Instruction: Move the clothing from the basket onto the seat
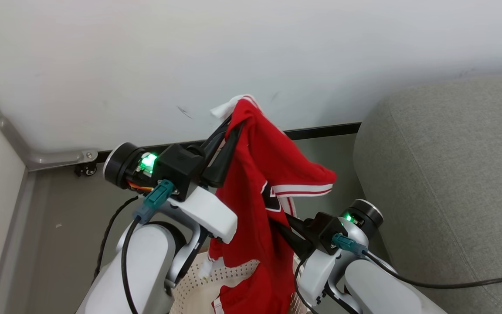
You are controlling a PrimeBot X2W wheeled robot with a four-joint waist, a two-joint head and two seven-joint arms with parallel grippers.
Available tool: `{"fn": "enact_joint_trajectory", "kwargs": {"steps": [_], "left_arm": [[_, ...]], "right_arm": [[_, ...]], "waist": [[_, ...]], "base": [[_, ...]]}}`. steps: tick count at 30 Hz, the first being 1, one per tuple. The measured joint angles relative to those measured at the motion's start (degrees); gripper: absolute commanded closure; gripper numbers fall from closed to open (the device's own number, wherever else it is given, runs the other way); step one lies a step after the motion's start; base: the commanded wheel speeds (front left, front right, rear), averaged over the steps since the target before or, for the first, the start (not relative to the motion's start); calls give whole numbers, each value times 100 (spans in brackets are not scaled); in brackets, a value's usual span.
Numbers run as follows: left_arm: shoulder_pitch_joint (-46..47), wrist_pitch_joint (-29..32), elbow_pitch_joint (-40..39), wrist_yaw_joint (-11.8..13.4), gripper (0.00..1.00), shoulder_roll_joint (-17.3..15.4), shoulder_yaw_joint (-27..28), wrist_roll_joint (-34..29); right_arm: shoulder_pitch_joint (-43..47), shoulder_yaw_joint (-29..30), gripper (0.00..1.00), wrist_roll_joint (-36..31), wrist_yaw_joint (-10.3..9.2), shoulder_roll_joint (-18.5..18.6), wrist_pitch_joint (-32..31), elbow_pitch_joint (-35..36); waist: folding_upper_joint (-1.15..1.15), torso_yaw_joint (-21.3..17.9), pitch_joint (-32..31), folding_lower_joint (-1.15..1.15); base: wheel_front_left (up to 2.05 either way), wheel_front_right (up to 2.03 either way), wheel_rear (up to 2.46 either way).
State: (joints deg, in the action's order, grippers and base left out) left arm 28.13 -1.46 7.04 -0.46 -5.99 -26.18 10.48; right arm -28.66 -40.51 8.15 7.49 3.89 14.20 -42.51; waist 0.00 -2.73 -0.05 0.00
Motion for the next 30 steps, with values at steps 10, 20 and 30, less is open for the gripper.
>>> {"fn": "enact_joint_trajectory", "kwargs": {"steps": [10, 20, 30], "left_arm": [[-330, -5, 480, 54, 100, -119, 187, 191], [-534, -225, 793, 79, 98, -198, 394, 363], [-711, -491, 895, 41, 0, -157, 452, 575]], "right_arm": [[33, 385, 100, 338, 0, 9, 1, 425], [19, 1061, 100, 681, 0, 308, 7, 871], [18, 1467, 100, 1003, 0, 398, 8, 1177]], "waist": [[0, -220, 52, 0], [0, -508, 98, 0], [0, -679, 98, 0]], "base": [[0, 0, 0], [0, 0, 0], [0, 0, 0]]}}
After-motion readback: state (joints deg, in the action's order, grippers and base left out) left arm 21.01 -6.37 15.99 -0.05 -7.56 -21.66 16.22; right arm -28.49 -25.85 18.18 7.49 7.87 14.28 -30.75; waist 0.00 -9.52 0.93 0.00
